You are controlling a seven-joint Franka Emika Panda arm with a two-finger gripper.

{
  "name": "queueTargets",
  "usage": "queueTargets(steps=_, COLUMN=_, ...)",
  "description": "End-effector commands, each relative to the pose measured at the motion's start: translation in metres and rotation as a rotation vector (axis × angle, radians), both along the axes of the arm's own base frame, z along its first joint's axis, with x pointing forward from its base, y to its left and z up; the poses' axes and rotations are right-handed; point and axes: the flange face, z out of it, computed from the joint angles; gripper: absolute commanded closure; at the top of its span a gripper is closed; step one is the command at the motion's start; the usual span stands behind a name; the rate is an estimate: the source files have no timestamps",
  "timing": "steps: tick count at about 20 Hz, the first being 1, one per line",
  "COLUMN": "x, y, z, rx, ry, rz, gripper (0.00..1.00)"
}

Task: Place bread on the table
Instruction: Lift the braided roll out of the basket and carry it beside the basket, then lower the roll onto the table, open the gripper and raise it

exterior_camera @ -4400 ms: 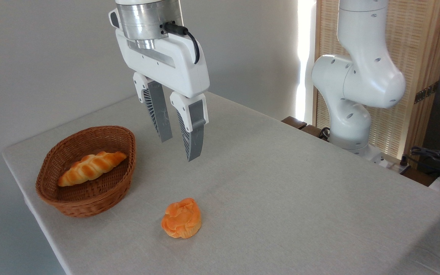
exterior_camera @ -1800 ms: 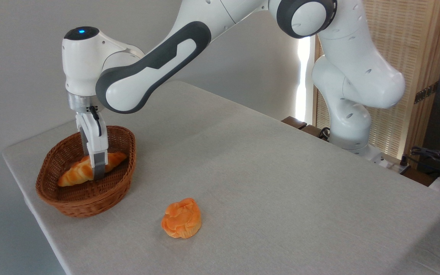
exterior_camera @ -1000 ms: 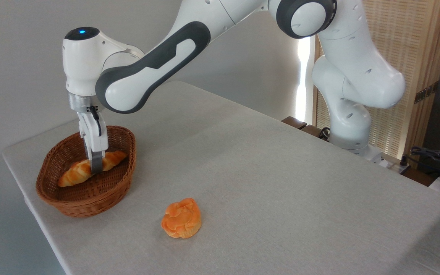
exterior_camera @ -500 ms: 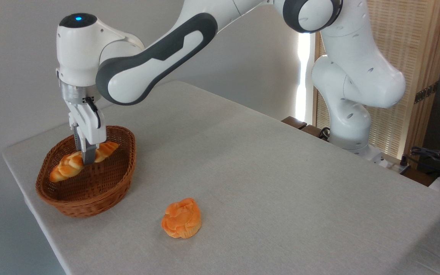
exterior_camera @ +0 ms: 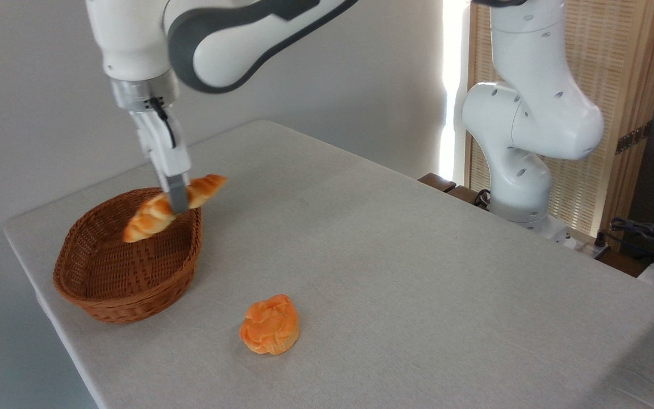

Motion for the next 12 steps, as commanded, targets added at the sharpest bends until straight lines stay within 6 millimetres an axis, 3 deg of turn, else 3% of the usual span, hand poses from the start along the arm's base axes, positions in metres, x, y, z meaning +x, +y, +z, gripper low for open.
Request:
queueTargets(steps=1, x=-0.042, y=0.031, z=0.003, rx=0.066, ry=0.075, rz=-0.171, gripper=0.68)
queueTargets(steps=3, x=-0.053, y=0.039, z=0.0, rx=0.117, ry=0.123, rz=-0.266, gripper=0.67)
queueTargets(steps=5, x=-0.063, y=0.036, z=-0.018, rx=0.177, ry=0.165, rz=-0.322, gripper=0.61)
queueTargets(steps=6, x=-0.066, y=0.032, z=-0.029, rx=0.196, ry=0.179, rz=-0.333, gripper=0.51)
queueTargets(steps=7, x=-0.068, y=0.029, z=-0.037, rx=0.203, ry=0.193, rz=-0.34, gripper=0.28)
queueTargets(steps=8, x=-0.07, y=0.028, z=-0.049, rx=0.205, ry=0.213, rz=-0.343, gripper=0.15)
queueTargets(steps=10, x=-0.07, y=0.028, z=-0.065, rx=0.205, ry=0.24, rz=-0.341, gripper=0.03)
queueTargets(steps=12, x=-0.067, y=0.027, z=-0.068, rx=0.204, ry=0.236, rz=-0.328, gripper=0.0)
